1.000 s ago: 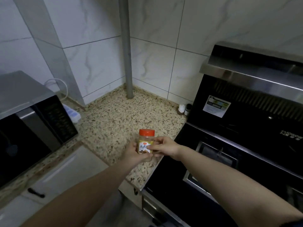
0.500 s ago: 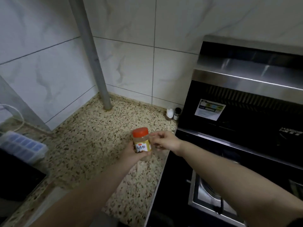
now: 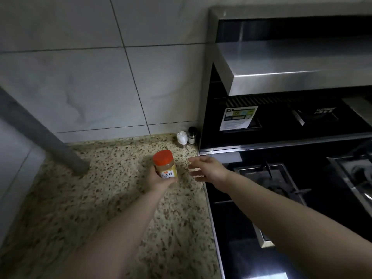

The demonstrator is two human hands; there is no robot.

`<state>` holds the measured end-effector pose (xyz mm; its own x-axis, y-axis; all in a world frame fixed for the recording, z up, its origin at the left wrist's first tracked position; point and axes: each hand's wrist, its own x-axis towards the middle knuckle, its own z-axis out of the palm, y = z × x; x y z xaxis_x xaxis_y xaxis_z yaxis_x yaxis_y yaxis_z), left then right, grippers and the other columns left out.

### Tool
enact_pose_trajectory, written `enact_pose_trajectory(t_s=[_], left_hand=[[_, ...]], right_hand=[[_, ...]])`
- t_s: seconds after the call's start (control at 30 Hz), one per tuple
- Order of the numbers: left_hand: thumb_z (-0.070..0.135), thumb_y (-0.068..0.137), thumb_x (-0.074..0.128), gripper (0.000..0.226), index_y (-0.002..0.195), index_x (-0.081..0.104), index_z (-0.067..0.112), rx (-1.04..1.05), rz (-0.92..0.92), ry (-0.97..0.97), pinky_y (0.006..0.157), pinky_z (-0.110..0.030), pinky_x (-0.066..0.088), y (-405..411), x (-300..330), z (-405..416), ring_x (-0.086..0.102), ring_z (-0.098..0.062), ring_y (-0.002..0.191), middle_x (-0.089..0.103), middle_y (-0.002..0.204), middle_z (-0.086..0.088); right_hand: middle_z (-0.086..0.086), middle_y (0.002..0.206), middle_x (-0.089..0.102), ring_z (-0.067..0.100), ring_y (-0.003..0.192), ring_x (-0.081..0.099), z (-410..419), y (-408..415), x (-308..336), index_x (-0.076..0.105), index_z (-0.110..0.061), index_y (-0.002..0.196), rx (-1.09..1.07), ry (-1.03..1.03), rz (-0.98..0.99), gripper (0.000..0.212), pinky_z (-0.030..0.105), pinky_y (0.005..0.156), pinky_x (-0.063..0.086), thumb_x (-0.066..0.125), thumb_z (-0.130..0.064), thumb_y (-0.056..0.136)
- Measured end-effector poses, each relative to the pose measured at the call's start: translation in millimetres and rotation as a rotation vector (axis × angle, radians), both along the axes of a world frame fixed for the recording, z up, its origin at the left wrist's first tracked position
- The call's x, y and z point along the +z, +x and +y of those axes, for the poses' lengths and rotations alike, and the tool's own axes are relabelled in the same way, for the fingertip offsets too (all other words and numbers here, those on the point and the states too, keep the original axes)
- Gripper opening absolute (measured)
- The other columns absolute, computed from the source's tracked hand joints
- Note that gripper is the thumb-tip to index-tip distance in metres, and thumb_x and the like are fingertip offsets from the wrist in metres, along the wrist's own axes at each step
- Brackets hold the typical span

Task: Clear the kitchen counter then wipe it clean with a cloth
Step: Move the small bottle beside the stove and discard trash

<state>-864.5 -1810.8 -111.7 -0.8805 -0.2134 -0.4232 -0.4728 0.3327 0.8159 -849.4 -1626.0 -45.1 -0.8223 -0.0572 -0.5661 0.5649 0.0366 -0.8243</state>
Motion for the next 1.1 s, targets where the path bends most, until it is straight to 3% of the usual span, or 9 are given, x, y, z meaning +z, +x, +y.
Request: enact_pose_trajectory(t_s=[0.13, 0.33, 0.4, 0.57, 0.67, 0.8, 0.9, 0.97, 1.1], left_hand=[[0.021, 0.062, 0.09, 0.066, 0.118, 0.055, 0.022, -0.033, 0.107, -0.11, 0.074, -0.03, 0.046, -40, -7, 0, 0.062, -0.022, 0.084, 0.066, 0.099, 0.002], [0.029, 0.062, 0.089, 0.06, 0.105, 0.047, 0.027, -0.028, 0.166, -0.153, 0.073, -0.037, 0.052, -88, -24, 6, 0.065, -0.025, 0.084, 0.066, 0.096, 0.002], [0.032, 0.062, 0.088, 0.063, 0.108, 0.046, 0.025, -0.049, 0.181, -0.198, 0.072, -0.036, 0.05, -101, -26, 8, 0.064, -0.027, 0.087, 0.065, 0.101, -0.001], [0.04, 0.056, 0.09, 0.081, 0.121, 0.042, 0.027, -0.081, 0.185, -0.306, 0.087, -0.05, 0.053, -126, -33, 14, 0.061, -0.032, 0.107, 0.062, 0.122, -0.004], [0.035, 0.059, 0.089, 0.081, 0.125, 0.045, 0.02, -0.054, 0.193, -0.31, 0.089, -0.049, 0.051, -124, -29, 20, 0.059, -0.035, 0.111, 0.058, 0.125, -0.01], [0.026, 0.066, 0.087, 0.075, 0.128, 0.047, 0.013, 0.012, 0.19, -0.223, 0.089, -0.047, 0.049, -117, -28, 23, 0.056, -0.037, 0.114, 0.053, 0.13, -0.015], [0.025, 0.068, 0.088, 0.08, 0.135, 0.046, 0.011, 0.078, 0.186, -0.173, 0.09, -0.041, 0.049, -103, -24, 21, 0.058, -0.03, 0.114, 0.055, 0.134, -0.014], [0.016, 0.076, 0.082, 0.066, 0.131, 0.049, 0.004, 0.121, 0.174, -0.131, 0.08, -0.032, 0.048, -84, -23, 20, 0.059, -0.022, 0.101, 0.057, 0.129, -0.015], [-0.003, 0.087, 0.066, 0.02, 0.104, 0.056, 0.001, 0.086, 0.04, 0.084, 0.061, -0.029, 0.055, -45, -27, 22, 0.065, -0.026, 0.074, 0.066, 0.107, -0.017]], right_hand=[[0.005, 0.112, 0.072, 0.021, 0.094, 0.071, 2, -4, -11, 0.066, -0.018, 0.117, -0.09, -0.042, -0.023, 0.025, 0.029, 0.075, 0.054, 0.062, -0.03, 0.096], [0.005, 0.111, 0.074, 0.017, 0.091, 0.07, 5, -2, -31, 0.067, -0.021, 0.118, -0.178, -0.061, -0.083, 0.023, 0.03, 0.081, 0.057, 0.062, -0.017, 0.095], [0.005, 0.111, 0.074, 0.016, 0.09, 0.069, 6, 3, -38, 0.067, -0.023, 0.118, -0.183, -0.065, -0.099, 0.023, 0.031, 0.083, 0.057, 0.062, -0.018, 0.096], [0.004, 0.113, 0.073, 0.017, 0.093, 0.07, 10, 14, -49, 0.067, -0.023, 0.118, -0.198, -0.058, -0.126, 0.022, 0.04, 0.098, 0.054, 0.062, -0.022, 0.096], [0.0, 0.111, 0.074, 0.014, 0.089, 0.07, 14, 18, -53, 0.068, -0.025, 0.117, -0.214, -0.047, -0.145, 0.022, 0.037, 0.094, 0.055, 0.061, -0.02, 0.097], [-0.002, 0.11, 0.075, 0.019, 0.098, 0.07, 17, 22, -51, 0.068, -0.026, 0.117, -0.219, -0.039, -0.148, 0.022, 0.033, 0.088, 0.056, 0.059, -0.021, 0.097], [-0.002, 0.111, 0.074, 0.018, 0.098, 0.069, 17, 27, -47, 0.067, -0.026, 0.118, -0.221, -0.024, -0.145, 0.023, 0.033, 0.089, 0.056, 0.059, -0.02, 0.097], [0.001, 0.113, 0.073, 0.019, 0.098, 0.07, 18, 31, -44, 0.066, -0.024, 0.119, -0.219, -0.016, -0.14, 0.024, 0.034, 0.09, 0.056, 0.06, -0.019, 0.097], [0.005, 0.103, 0.072, 0.019, 0.096, 0.069, 26, 44, -28, 0.066, -0.018, 0.112, -0.228, -0.015, -0.087, 0.019, 0.028, 0.083, 0.057, 0.064, -0.013, 0.094]])
